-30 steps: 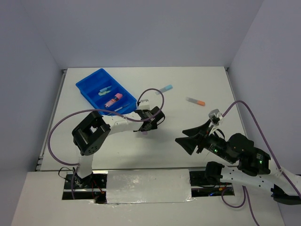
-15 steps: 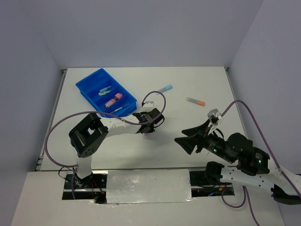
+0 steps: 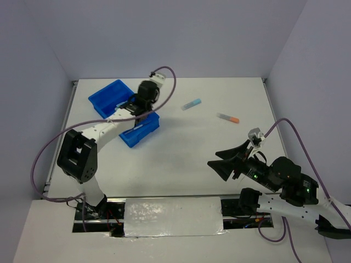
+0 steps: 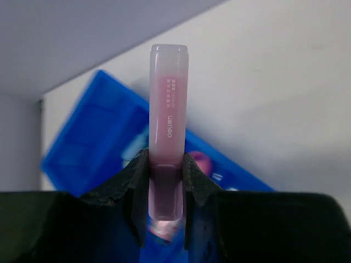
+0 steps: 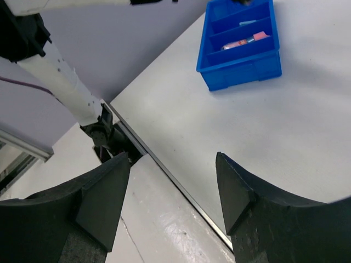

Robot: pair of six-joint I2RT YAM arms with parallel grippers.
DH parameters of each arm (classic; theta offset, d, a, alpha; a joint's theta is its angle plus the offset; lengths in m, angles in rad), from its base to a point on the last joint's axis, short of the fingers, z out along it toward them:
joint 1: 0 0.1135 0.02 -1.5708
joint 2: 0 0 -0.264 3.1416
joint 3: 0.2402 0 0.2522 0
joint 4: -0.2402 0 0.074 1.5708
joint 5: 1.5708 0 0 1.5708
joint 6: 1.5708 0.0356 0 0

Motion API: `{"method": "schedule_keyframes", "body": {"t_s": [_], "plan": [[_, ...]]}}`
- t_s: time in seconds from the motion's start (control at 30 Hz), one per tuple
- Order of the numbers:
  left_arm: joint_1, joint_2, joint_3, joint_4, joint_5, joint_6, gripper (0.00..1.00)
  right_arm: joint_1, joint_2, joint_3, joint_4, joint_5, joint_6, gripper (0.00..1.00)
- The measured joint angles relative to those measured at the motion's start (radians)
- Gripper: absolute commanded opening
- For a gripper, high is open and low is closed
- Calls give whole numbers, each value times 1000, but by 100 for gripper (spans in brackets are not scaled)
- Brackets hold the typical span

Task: Sort the stationery into containers
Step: Place the stationery in the storage box.

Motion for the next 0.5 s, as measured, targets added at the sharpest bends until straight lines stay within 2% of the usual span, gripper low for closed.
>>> {"method": "schedule_keyframes", "body": {"t_s": [0.13, 0.23, 0.5], "plan": [[202, 68, -22, 207, -24, 227, 0, 0, 2, 0, -33, -8, 0, 71], [287, 143, -39, 330, -26, 351, 0, 0, 0, 0, -59, -16, 0, 71], [417, 344, 5, 451, 61, 458, 12, 0, 19, 4, -82, -27, -29, 71]]}}
